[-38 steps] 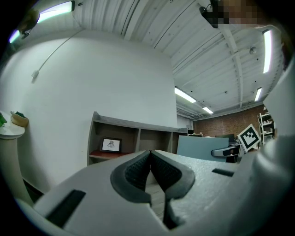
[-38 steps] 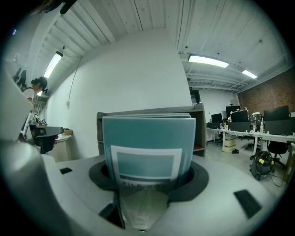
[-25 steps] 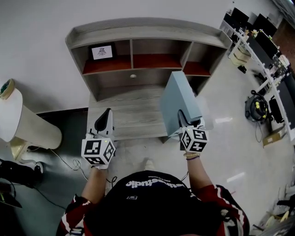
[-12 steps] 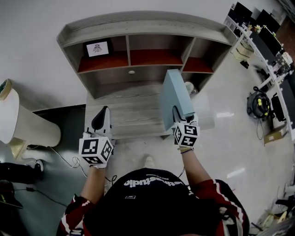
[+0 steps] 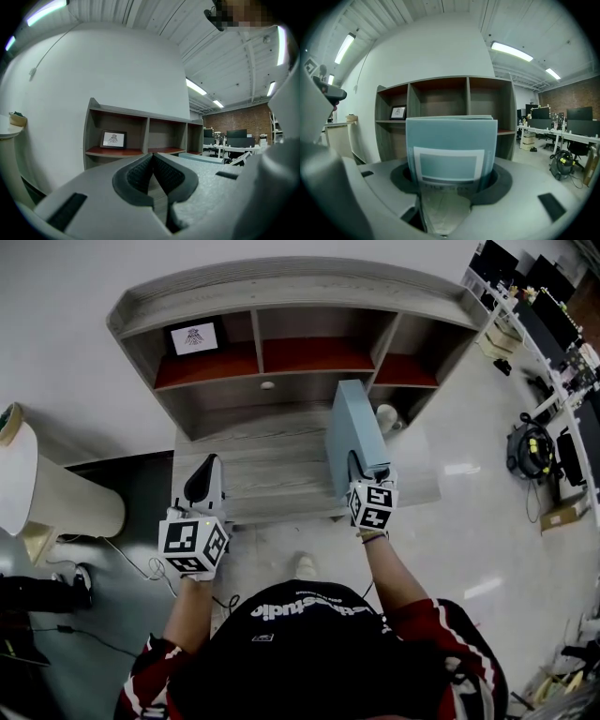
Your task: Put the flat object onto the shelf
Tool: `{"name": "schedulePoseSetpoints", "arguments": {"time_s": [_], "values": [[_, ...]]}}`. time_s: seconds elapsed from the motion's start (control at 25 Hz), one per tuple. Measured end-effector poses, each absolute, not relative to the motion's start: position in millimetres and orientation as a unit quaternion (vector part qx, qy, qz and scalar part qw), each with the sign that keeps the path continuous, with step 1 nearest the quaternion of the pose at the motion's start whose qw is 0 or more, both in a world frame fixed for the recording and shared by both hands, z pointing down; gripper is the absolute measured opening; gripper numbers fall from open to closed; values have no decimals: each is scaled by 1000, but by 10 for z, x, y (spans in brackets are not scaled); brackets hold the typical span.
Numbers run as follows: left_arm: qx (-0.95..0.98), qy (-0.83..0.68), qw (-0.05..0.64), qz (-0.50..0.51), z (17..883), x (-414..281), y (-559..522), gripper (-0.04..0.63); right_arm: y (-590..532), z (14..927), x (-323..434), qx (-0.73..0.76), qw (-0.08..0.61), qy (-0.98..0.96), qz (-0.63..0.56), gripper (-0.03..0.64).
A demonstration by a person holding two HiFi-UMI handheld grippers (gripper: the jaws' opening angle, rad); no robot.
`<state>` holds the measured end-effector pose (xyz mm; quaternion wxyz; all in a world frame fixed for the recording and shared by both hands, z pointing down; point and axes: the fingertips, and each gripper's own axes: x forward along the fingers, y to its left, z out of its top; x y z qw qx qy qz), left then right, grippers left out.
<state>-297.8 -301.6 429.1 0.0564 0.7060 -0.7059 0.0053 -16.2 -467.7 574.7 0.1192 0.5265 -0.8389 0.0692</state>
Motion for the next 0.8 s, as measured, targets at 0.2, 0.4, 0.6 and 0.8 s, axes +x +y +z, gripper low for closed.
{"name": "schedulePoseSetpoints", "arguments": {"time_s": [0.2, 0.4, 0.6, 0.8], "values": [[703, -709, 57, 8, 4300, -2985, -3062, 6, -4807, 5839, -221, 528, 123, -837, 72, 272], [696, -715, 59, 9, 4301, -3032, -3091, 6, -4966, 5893, -266, 532, 125, -834, 72, 272], [690, -721, 57, 6, 4291, -3077, -3156, 6, -5129, 5921, -314, 533, 128, -834, 67, 272], [689, -722, 60, 6, 4317, -3058, -3227, 6, -5250, 5942, -363, 530, 128, -836, 64, 272]]}}
